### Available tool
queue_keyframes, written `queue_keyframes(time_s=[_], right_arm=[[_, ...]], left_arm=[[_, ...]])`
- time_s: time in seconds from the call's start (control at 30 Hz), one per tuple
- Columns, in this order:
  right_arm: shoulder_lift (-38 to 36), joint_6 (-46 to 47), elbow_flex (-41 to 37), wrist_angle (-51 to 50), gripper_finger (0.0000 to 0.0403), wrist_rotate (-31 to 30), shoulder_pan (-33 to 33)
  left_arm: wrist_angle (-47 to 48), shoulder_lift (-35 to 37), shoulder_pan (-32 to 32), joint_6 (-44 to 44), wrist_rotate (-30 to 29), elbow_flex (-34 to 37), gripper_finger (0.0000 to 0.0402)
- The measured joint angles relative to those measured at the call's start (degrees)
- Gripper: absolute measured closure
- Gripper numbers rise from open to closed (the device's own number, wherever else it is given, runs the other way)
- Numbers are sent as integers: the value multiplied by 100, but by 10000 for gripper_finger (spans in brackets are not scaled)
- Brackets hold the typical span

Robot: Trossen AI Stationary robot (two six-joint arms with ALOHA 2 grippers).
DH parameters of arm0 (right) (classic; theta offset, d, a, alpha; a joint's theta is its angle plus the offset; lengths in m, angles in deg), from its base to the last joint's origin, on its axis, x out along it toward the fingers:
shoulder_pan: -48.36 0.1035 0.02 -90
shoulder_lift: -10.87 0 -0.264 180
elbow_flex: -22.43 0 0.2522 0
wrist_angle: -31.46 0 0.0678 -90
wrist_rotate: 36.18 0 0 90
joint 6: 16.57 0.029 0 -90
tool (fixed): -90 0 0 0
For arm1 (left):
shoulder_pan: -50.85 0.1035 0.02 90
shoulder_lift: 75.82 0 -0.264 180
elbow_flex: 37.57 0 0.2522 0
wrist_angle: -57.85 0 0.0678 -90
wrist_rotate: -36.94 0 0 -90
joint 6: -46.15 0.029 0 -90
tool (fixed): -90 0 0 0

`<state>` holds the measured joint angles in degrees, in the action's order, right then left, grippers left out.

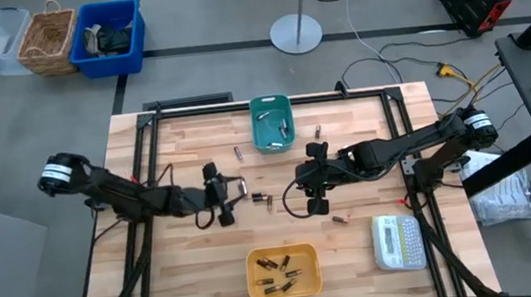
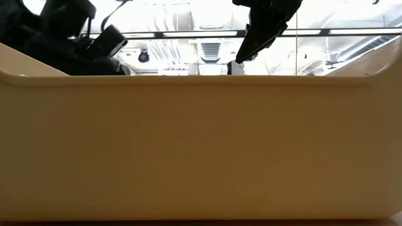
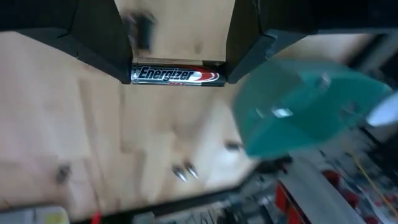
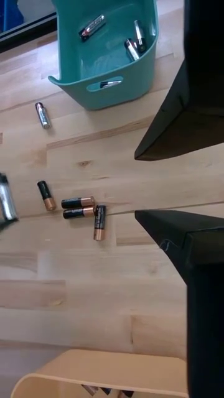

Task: Sort batteries
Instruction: Put the silver battery into the light green bin

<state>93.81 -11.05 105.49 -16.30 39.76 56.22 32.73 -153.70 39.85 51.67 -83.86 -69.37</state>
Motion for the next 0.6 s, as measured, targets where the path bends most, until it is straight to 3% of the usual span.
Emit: queue_keyframes(time_s=[0.1, 0.43, 0.6], right_arm=[[0, -2, 0, 0, 274, 0, -2], [0, -16, 0, -2, 283, 0, -2], [0, -17, -8, -2, 273, 1, -1]], left_arm=[[7, 201, 314, 421, 298, -170, 184], [881, 105, 2075, 881, 2435, -1240, 184], [1165, -425, 2641, 954, 2672, -1882, 184]])
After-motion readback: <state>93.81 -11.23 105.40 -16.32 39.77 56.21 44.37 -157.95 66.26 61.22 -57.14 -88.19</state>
